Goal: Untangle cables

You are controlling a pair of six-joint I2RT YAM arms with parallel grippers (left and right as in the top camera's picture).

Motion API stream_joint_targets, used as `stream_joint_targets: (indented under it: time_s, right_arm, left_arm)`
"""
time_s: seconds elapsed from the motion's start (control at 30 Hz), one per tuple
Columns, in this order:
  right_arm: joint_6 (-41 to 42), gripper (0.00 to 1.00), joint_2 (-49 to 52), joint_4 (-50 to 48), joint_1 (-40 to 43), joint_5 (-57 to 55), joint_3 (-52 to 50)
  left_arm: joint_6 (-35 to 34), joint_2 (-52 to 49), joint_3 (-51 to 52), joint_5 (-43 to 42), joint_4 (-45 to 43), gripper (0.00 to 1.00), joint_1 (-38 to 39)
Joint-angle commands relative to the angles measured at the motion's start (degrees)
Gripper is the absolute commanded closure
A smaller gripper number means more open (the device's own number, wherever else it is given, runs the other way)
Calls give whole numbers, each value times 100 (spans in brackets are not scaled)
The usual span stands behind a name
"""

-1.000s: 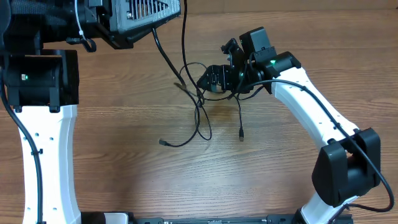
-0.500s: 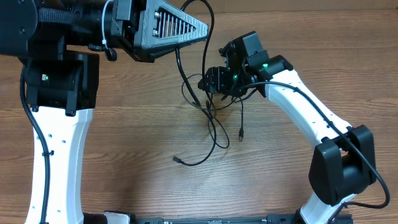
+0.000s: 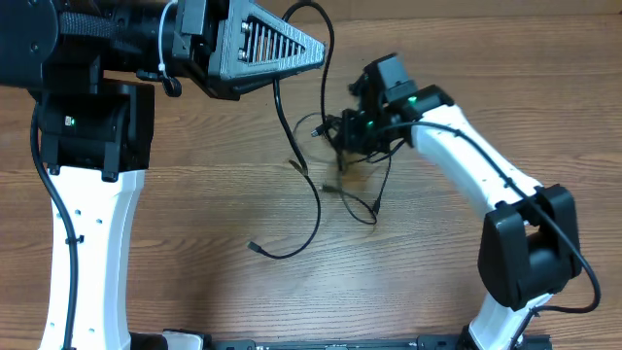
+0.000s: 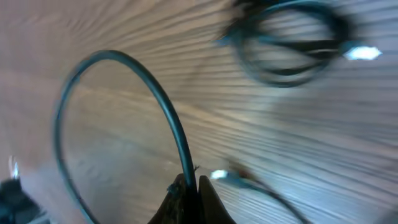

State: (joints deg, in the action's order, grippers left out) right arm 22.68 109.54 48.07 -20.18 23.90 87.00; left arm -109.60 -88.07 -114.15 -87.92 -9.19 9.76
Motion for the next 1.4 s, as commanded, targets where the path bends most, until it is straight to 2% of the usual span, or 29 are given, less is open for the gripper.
stream_joint_targets:
  time_s: [0.0, 0.07, 0.17, 0.43, 0.63, 0.77, 0.83, 0.93, 1.0, 1.07, 1.17, 1.27, 1.3, 1.33, 1.37]
  right_arm:
    - [-13, 96, -485, 444, 697, -1419, 549]
    - [-13, 96, -708, 815, 1143, -2332, 627]
    - [-9, 96, -881, 1152, 1648, -2955, 627]
    - [588, 96, -887, 1333, 2763, -3202, 627]
    - [605, 95, -881, 1456, 3082, -3156, 623]
    - [603, 86, -879, 1532, 3082, -3167, 623]
    - [612, 96, -874, 1574, 3091, -3357, 621]
    - [1054, 96, -846, 1622, 3145, -3775, 592]
    - [1054, 96, -837, 1655, 3145, -3689, 590]
    - [1010, 96, -831, 1657, 3139, -3154, 590]
    - [986, 87, -804, 1681, 3110, -2267, 590]
    - [424, 68, -765, 1624, 2997, -1244, 586]
    - [181, 60, -750, 1591, 2929, -861, 584]
    - [-76, 46, -748, 1578, 2835, -501, 584]
    - [-236, 37, -745, 1582, 2754, -297, 584]
  left_arm:
    - [-59, 76, -87, -144, -4, 96, -203]
    - [-33, 76, -87, -258, -9, 96, -544]
    - [68, 74, -74, -258, -4, 96, -1014]
    - [422, 48, -70, -260, 42, 96, -1932]
    - [686, -55, -63, -260, 48, 96, -2205]
    - [787, -212, -37, -260, 212, 96, -2221]
    - [787, -369, -37, -260, 212, 96, -2251]
    - [782, -643, -37, -260, 214, 96, -2409]
    - [782, -706, -37, -260, 238, 96, -2409]
    - [789, -713, -37, -260, 232, 96, -2363]
    - [778, -654, -37, -260, 234, 96, -2194]
    - [656, -466, -37, -256, 223, 96, -1871]
    - [654, -437, -37, -251, 120, 96, -1823]
    - [619, -437, -37, -260, 35, 96, -1816]
    - [584, -437, -39, -260, 33, 96, -1801]
